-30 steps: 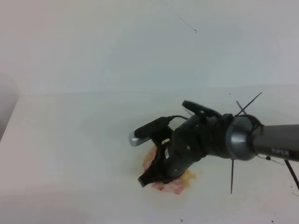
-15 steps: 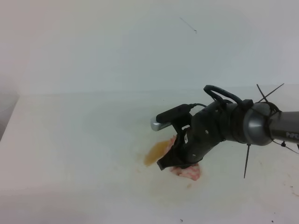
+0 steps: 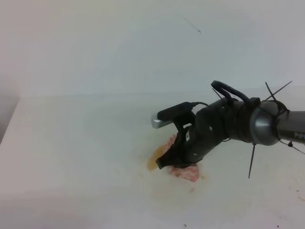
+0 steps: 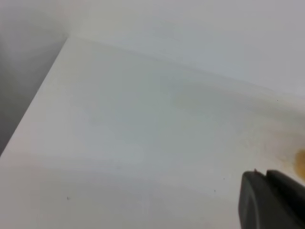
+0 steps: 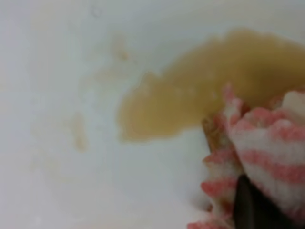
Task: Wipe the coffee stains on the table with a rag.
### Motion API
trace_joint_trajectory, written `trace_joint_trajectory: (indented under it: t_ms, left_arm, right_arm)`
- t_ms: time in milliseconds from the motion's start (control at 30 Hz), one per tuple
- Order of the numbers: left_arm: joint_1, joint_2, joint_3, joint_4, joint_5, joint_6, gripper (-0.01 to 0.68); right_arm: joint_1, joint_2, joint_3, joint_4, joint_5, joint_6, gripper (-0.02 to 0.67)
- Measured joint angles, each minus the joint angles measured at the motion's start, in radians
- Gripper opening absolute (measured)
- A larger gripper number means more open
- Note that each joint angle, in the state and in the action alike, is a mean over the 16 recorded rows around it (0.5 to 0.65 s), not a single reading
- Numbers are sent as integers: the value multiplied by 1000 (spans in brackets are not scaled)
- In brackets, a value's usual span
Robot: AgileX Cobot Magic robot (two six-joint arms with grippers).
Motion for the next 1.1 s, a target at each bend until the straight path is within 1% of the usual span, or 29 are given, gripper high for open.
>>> trace_joint_trajectory:
  t_ms: [433,600,833,1100]
  left_arm:
    - [0,0,0,0,0,0,-1]
    - [0,0,0,0,0,0,-1]
    - [0,0,0,-1,0,0,-1]
    - [0,0,0,-2,0,0,-1]
  right_arm:
    - [103,21,-138,22,-2,-23,18]
    - [124,61,-177,15,-9,-23,18]
    - [103,132,-202,-2,-18,-7,18]
    - [34,178,-206,-20,-4,17,18]
